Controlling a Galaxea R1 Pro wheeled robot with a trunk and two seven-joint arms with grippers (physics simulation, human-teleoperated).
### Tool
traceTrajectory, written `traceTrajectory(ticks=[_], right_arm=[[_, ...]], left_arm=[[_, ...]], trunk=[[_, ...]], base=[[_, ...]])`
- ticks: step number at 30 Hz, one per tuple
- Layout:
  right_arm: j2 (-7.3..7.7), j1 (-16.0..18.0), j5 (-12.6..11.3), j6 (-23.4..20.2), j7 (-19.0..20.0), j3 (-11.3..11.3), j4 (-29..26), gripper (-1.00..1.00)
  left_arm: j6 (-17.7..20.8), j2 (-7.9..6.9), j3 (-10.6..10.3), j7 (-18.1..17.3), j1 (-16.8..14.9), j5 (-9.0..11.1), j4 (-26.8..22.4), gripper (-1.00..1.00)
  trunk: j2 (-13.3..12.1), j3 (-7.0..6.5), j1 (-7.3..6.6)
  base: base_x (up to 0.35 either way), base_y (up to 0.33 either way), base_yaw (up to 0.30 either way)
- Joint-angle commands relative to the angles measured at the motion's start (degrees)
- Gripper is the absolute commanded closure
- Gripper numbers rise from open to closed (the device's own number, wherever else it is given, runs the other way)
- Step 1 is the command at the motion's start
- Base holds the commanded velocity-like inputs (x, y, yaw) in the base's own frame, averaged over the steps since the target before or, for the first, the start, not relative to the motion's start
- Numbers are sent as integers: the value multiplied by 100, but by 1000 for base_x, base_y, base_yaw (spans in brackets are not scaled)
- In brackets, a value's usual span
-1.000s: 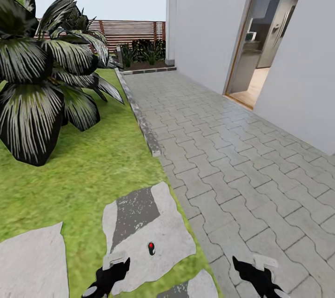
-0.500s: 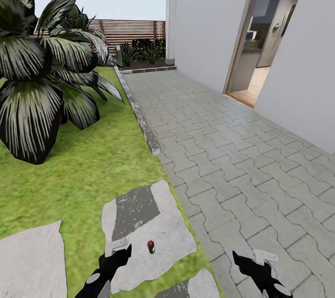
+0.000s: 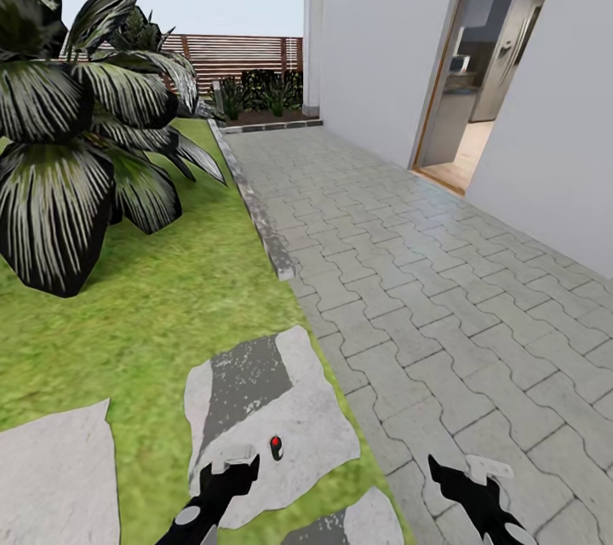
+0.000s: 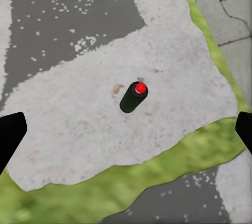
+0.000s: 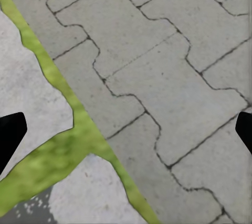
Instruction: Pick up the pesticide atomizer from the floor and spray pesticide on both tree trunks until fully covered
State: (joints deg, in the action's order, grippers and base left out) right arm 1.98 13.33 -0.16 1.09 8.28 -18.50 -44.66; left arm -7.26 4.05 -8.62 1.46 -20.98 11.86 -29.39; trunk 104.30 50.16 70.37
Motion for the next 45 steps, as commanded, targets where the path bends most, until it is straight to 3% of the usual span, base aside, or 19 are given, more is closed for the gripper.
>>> traceTrajectory(ticks=[1, 9, 23, 45], right_arm=[[-3, 0, -2, 21, 42, -22, 0, -100], [-4, -12, -2, 54, 49, -25, 7, -100], [1, -15, 8, 50, 20, 17, 21, -100], [-5, -15, 0, 22, -29, 26, 12, -100]], left_arm=[[-40, -4, -58, 11, -2, 60, 6, -100], [-312, -9, -139, -11, 12, 62, 22, -100], [-471, -10, -148, -10, 23, 64, 21, -100], [-592, -10, -148, 4, 23, 56, 29, -100]], trunk=[[43, 22, 22], [364, 166, 198], [926, 422, 505], [1808, 986, 988]], base=[[0, 0, 0], [0, 0, 0], [0, 0, 0], [0, 0, 0]])
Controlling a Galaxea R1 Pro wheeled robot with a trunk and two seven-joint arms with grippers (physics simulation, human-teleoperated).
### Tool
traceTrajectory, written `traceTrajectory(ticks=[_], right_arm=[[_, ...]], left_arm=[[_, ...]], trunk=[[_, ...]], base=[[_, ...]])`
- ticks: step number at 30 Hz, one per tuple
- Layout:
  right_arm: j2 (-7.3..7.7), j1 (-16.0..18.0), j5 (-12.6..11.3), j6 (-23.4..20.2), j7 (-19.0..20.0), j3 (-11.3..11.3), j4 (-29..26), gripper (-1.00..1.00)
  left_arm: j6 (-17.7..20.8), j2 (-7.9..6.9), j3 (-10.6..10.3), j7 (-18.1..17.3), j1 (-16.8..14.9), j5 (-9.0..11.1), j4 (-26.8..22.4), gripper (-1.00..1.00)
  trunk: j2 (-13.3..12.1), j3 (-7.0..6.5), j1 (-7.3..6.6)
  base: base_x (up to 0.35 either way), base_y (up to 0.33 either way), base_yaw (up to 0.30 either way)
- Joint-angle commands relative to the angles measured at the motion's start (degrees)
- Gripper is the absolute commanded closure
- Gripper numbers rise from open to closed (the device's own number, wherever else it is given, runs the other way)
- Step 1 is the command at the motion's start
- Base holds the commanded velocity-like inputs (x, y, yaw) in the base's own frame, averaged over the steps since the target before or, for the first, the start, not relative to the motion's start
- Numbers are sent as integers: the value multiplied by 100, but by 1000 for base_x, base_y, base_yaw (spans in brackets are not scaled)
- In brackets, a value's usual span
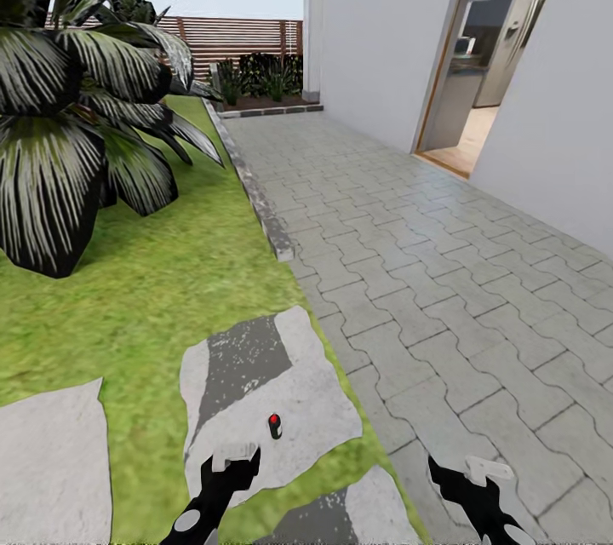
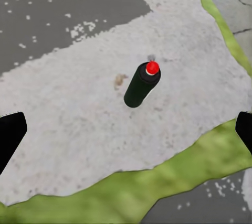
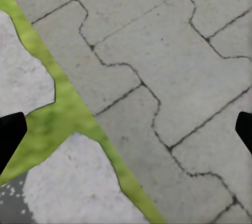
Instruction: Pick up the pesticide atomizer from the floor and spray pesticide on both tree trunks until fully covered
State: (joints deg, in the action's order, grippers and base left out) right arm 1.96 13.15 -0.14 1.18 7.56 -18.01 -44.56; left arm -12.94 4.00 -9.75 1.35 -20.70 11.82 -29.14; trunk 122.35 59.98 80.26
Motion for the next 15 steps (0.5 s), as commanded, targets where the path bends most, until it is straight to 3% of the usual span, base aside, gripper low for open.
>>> traceTrajectory(ticks=[1, 15], right_arm=[[-3, 4, -2, 13, 43, -23, 4, -100], [-3, 4, -3, 32, 98, -54, -6, -100]], left_arm=[[-24, -5, -36, 14, -4, 59, 5, -100], [-29, -5, -45, 27, 3, 57, 5, -100]], trunk=[[43, 31, 22], [605, 406, 329]], base=[[0, 0, 0], [0, 0, 23]])
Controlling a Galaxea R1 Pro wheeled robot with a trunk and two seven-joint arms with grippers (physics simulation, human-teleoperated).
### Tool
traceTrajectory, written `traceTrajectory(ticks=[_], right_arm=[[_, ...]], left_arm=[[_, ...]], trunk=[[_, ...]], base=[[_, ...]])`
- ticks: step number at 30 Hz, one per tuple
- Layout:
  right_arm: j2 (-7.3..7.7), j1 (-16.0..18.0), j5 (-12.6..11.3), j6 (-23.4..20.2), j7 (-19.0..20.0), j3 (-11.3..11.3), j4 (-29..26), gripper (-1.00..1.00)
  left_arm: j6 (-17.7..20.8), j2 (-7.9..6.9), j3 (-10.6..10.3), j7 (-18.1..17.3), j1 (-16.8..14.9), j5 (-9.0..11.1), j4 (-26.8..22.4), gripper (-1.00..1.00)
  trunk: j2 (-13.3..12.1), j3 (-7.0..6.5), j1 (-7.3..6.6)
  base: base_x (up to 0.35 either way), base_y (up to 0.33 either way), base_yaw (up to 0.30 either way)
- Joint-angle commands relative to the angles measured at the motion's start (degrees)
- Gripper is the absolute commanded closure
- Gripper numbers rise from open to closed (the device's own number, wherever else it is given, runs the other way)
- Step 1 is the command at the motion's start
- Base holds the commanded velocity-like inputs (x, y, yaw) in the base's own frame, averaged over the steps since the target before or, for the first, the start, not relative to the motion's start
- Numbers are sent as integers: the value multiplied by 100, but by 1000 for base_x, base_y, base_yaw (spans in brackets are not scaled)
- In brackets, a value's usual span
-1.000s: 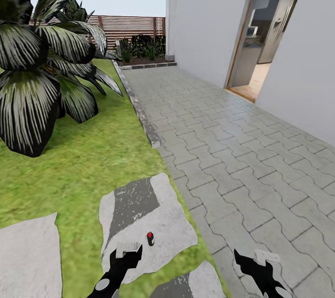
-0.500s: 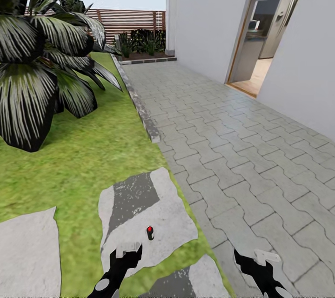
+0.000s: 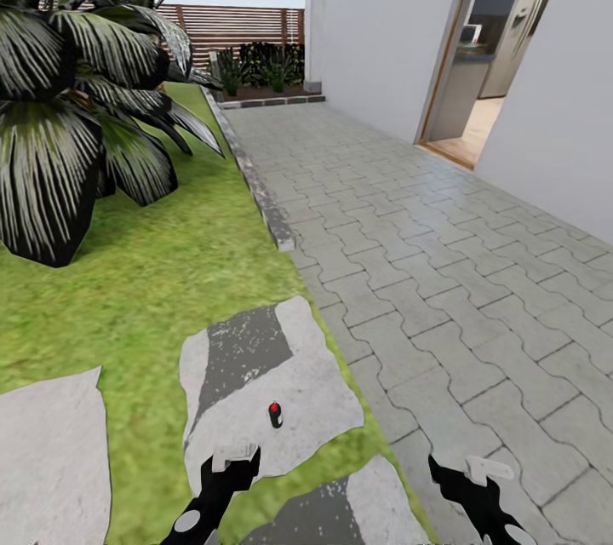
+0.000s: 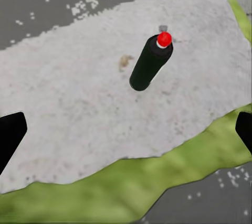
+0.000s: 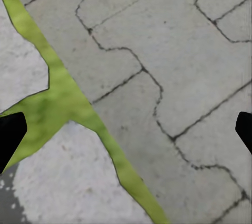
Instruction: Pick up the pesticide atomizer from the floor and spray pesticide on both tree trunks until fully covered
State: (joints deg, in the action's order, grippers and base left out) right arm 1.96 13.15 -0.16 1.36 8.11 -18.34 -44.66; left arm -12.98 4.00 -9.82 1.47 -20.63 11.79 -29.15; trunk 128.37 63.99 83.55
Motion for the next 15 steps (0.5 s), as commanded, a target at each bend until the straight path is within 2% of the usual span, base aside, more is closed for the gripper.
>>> traceTrajectory(ticks=[1, 15], right_arm=[[-3, 3, -2, 16, 46, -25, 3, -100], [-11, 3, -2, 25, 59, -6, -16, -100]], left_arm=[[-25, -5, -37, 16, -4, 60, 4, -100], [-54, -5, -37, 25, 5, 68, -14, -100]], trunk=[[43, 31, 22], [605, 312, 329]], base=[[0, 0, 60], [0, 0, 17]])
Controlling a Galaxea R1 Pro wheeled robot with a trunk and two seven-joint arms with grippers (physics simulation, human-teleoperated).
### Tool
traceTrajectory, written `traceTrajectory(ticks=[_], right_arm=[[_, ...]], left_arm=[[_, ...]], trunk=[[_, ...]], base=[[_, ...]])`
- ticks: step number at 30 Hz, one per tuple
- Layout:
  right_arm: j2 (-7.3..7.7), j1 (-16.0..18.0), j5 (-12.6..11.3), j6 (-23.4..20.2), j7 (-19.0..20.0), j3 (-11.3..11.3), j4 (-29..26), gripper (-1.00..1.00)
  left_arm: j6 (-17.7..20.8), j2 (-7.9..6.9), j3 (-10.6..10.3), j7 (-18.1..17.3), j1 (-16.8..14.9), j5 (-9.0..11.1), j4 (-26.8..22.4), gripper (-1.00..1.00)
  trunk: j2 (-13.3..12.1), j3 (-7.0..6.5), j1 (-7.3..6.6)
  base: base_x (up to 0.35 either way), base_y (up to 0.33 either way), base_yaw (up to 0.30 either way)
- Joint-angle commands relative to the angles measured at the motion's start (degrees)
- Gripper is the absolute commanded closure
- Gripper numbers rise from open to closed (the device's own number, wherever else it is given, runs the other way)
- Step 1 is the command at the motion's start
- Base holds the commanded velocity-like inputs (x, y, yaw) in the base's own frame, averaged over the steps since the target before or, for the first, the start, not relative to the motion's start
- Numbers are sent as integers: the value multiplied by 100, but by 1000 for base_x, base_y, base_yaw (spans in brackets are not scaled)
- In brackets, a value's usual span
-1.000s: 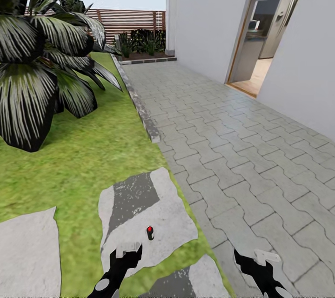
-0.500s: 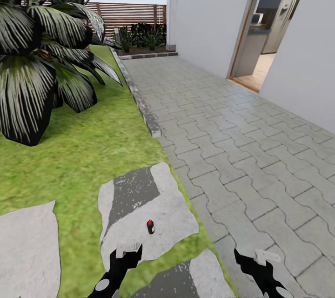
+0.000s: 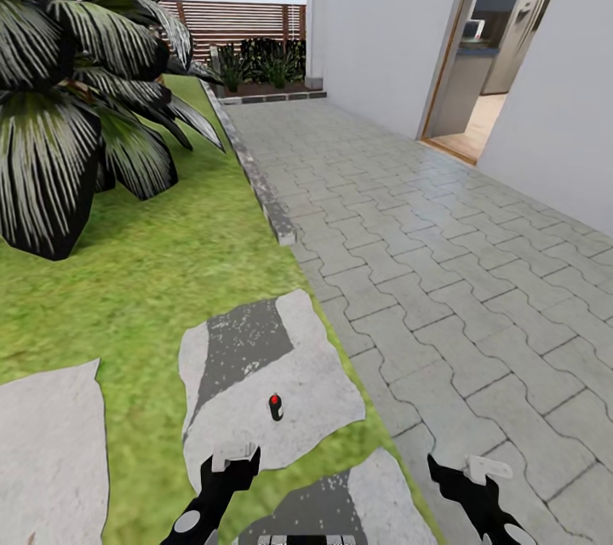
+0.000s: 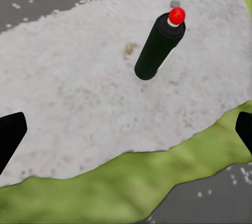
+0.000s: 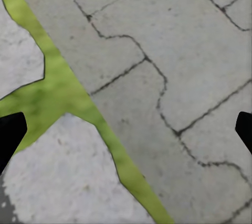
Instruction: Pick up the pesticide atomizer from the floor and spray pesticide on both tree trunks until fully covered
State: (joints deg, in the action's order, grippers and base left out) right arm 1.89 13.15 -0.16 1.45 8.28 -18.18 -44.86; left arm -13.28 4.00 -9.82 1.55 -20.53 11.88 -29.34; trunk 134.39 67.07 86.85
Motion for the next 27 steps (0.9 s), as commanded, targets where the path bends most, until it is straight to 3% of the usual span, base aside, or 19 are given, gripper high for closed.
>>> traceTrajectory(ticks=[1, 5, 27], right_arm=[[-3, 4, -2, 17, 43, -21, 4, -100], [-1, 4, -2, 14, 37, -20, 3, -100], [2, 4, -2, 13, 34, -19, 6, -100]], left_arm=[[-26, -5, -37, 17, -4, 60, 3, -100], [-97, -5, -37, 20, -3, 60, 6, -100], [-142, -5, -72, 34, -8, 41, 22, -100]], trunk=[[43, 22, 21], [203, 94, 109], [203, 94, 109]], base=[[0, 0, 0], [0, 0, 0], [24, -19, 0]])
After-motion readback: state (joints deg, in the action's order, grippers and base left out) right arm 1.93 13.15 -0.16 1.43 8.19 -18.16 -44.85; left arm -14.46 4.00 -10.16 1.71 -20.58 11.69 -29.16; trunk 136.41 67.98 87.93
